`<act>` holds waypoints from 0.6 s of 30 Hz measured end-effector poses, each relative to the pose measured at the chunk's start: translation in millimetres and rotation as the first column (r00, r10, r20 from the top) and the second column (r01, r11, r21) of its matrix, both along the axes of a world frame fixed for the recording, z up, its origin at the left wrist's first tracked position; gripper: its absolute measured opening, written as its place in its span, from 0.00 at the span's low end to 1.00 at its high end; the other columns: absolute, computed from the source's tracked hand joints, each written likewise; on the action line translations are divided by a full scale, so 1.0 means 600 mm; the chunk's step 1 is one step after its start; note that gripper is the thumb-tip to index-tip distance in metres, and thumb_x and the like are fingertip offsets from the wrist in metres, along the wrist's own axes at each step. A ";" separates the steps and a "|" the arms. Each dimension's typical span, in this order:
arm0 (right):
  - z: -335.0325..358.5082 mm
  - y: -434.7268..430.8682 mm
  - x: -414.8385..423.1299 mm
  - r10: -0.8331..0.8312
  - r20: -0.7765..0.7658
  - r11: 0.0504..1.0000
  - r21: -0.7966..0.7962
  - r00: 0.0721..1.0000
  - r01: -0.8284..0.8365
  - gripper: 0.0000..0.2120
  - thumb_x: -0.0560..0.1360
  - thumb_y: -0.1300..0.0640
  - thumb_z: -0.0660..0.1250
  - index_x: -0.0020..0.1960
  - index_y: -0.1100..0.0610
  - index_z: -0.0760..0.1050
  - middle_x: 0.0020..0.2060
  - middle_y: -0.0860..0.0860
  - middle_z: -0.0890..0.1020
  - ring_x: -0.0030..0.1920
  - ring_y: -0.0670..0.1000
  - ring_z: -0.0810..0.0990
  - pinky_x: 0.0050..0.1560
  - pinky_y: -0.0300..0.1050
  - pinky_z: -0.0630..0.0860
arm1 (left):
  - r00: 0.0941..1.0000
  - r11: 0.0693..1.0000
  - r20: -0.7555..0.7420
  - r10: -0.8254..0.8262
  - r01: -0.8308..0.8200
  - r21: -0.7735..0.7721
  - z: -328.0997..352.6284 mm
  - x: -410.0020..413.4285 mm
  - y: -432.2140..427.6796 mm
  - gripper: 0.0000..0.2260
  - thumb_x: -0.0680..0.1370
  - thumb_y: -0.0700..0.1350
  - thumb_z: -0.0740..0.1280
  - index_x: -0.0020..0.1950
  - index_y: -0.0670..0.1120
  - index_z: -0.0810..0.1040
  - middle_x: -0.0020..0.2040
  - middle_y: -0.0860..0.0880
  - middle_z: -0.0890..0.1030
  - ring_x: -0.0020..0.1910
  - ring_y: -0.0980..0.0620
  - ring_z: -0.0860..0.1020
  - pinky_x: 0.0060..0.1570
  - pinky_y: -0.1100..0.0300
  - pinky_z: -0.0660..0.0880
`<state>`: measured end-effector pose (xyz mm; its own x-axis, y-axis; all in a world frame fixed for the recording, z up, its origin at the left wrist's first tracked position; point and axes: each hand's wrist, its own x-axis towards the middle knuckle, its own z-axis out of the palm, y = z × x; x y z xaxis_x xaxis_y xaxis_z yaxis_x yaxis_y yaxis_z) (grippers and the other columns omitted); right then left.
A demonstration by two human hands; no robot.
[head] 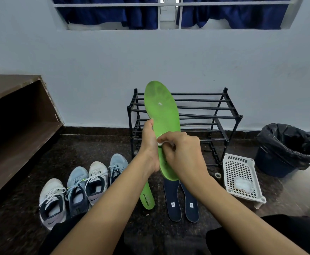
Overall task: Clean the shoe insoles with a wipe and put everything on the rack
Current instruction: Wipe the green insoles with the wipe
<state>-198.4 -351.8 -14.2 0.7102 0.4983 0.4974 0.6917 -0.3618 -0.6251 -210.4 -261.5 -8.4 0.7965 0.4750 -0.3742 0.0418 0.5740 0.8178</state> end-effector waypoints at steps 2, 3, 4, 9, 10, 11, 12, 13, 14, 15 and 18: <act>-0.001 0.003 0.005 -0.002 0.004 1.000 0.016 1.000 0.002 0.12 0.70 0.68 0.65 0.44 0.54 0.83 0.38 0.51 0.84 0.41 0.57 0.79 0.46 0.48 0.76 | 1.000 1.000 -0.006 0.009 -0.009 0.002 -0.003 0.001 -0.002 0.26 0.80 0.61 0.53 0.42 0.44 0.81 0.38 0.45 0.82 0.38 0.46 0.79 0.41 0.56 0.75; -0.001 0.004 0.007 -0.001 0.007 1.000 0.021 1.000 0.001 0.12 0.69 0.68 0.65 0.44 0.55 0.83 0.38 0.51 0.84 0.41 0.56 0.79 0.46 0.48 0.76 | 1.000 1.000 -0.004 0.010 -0.010 0.007 -0.004 0.002 -0.004 0.26 0.80 0.61 0.53 0.41 0.44 0.81 0.37 0.45 0.82 0.37 0.46 0.80 0.40 0.57 0.75; 0.000 0.005 0.009 0.000 0.016 1.000 0.022 1.000 0.000 0.12 0.70 0.68 0.65 0.44 0.55 0.83 0.39 0.52 0.84 0.41 0.56 0.80 0.46 0.48 0.76 | 1.000 1.000 0.002 0.004 -0.004 0.012 -0.005 0.003 -0.005 0.26 0.80 0.61 0.53 0.40 0.45 0.81 0.35 0.46 0.82 0.36 0.47 0.80 0.39 0.57 0.75; 0.005 -0.001 0.032 -0.051 0.100 0.999 -0.001 0.994 0.052 0.11 0.71 0.67 0.65 0.46 0.56 0.83 0.41 0.53 0.84 0.42 0.55 0.82 0.46 0.47 0.77 | 0.994 0.994 0.022 -0.107 0.106 0.024 -0.014 0.002 -0.026 0.26 0.81 0.59 0.51 0.41 0.45 0.81 0.36 0.45 0.83 0.37 0.47 0.80 0.40 0.57 0.74; 0.006 -0.003 0.036 -0.055 0.070 0.998 0.000 0.996 0.055 0.11 0.71 0.67 0.65 0.46 0.56 0.83 0.42 0.52 0.84 0.42 0.54 0.82 0.46 0.46 0.76 | 0.992 0.992 0.020 -0.121 0.120 0.023 -0.013 0.001 -0.027 0.25 0.81 0.59 0.51 0.41 0.45 0.81 0.37 0.45 0.82 0.37 0.46 0.79 0.40 0.57 0.74; 0.007 -0.004 0.038 -0.053 0.038 0.999 0.002 0.998 0.053 0.12 0.71 0.67 0.65 0.47 0.55 0.83 0.42 0.52 0.84 0.42 0.54 0.82 0.47 0.44 0.75 | 0.992 0.992 0.016 -0.126 0.125 0.025 -0.011 0.000 -0.025 0.24 0.81 0.57 0.52 0.40 0.45 0.81 0.36 0.45 0.81 0.36 0.46 0.79 0.40 0.57 0.74; 0.008 -0.005 0.037 -0.049 0.016 0.999 0.004 0.999 0.049 0.12 0.71 0.67 0.65 0.46 0.54 0.83 0.42 0.51 0.84 0.42 0.53 0.81 0.47 0.41 0.74 | 0.992 0.992 0.013 -0.126 0.126 0.029 -0.009 -0.001 -0.019 0.23 0.80 0.55 0.52 0.38 0.45 0.80 0.35 0.45 0.80 0.34 0.47 0.78 0.37 0.58 0.73; 0.009 -0.006 0.034 -0.044 0.004 0.999 0.005 0.999 0.044 0.12 0.71 0.67 0.65 0.46 0.54 0.83 0.41 0.51 0.84 0.42 0.52 0.81 0.46 0.38 0.72 | 0.992 0.992 0.011 -0.124 0.124 0.037 -0.008 -0.001 -0.012 0.22 0.80 0.52 0.52 0.35 0.45 0.79 0.32 0.46 0.79 0.31 0.48 0.77 0.34 0.61 0.73; 0.008 -0.006 0.030 -0.035 -0.006 0.999 0.008 0.999 0.035 0.13 0.71 0.68 0.65 0.46 0.54 0.83 0.41 0.50 0.84 0.42 0.52 0.81 0.45 0.37 0.71 | 0.993 0.992 0.014 -0.119 0.118 0.046 -0.007 -0.001 -0.004 0.22 0.79 0.50 0.52 0.32 0.45 0.77 0.29 0.47 0.77 0.27 0.49 0.76 0.30 0.63 0.72; 0.009 -0.007 0.026 -0.027 -0.016 1.000 0.010 1.000 0.027 0.13 0.71 0.68 0.65 0.46 0.54 0.83 0.40 0.50 0.84 0.41 0.51 0.80 0.44 0.36 0.71 | 0.994 0.992 0.018 -0.110 0.109 0.056 -0.006 -0.001 0.002 0.22 0.79 0.48 0.52 0.30 0.45 0.76 0.27 0.48 0.76 0.25 0.50 0.75 0.28 0.65 0.71; 0.008 -0.008 0.017 0.001 -0.043 1.000 0.001 0.999 -0.001 0.13 0.71 0.68 0.65 0.45 0.53 0.83 0.40 0.50 0.84 0.42 0.53 0.80 0.45 0.40 0.73 | 0.998 0.997 0.005 -0.063 0.063 0.049 -0.002 -0.002 0.010 0.22 0.78 0.46 0.51 0.29 0.44 0.75 0.26 0.47 0.76 0.25 0.50 0.75 0.29 0.65 0.70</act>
